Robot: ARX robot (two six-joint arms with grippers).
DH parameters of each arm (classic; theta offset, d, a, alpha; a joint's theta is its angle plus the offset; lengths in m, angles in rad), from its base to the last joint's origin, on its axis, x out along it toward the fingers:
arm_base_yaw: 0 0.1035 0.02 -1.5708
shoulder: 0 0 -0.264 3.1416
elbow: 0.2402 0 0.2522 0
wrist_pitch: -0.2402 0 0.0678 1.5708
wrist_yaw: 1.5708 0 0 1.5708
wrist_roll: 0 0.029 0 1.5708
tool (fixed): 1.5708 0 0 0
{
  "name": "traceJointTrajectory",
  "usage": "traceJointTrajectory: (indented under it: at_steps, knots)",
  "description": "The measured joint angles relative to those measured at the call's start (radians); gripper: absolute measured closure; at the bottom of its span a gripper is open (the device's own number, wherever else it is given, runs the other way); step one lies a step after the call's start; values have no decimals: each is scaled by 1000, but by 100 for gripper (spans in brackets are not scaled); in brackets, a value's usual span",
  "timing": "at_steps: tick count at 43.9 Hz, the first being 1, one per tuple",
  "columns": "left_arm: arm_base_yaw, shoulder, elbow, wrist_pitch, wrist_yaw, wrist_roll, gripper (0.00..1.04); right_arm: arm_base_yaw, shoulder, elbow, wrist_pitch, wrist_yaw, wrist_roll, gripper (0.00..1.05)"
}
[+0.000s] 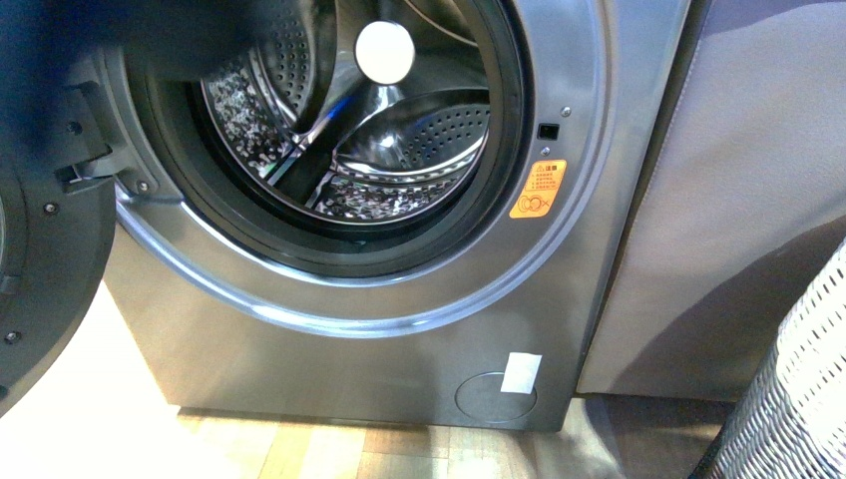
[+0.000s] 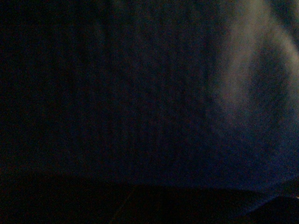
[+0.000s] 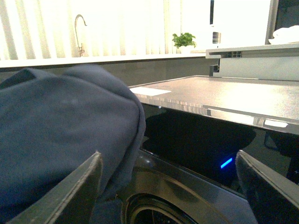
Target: Put clothes into washing machine
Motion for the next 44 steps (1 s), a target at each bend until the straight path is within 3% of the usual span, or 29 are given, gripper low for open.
traceJointTrajectory:
  at_steps: [4, 15, 26, 44]
  knots:
    - [-5, -40, -57, -25, 60, 19, 97, -1, -1, 0, 0, 0, 1, 5]
    - [-91, -66, -187, -97, 116, 140, 97, -1, -2, 0, 0, 0, 0, 7]
    - [-162, 48, -220, -101, 68, 256, 97, -1, -2, 0, 0, 0, 0, 7]
    - [-159, 306, -185, -19, -27, 298, 97, -1, -2, 0, 0, 0, 0, 7]
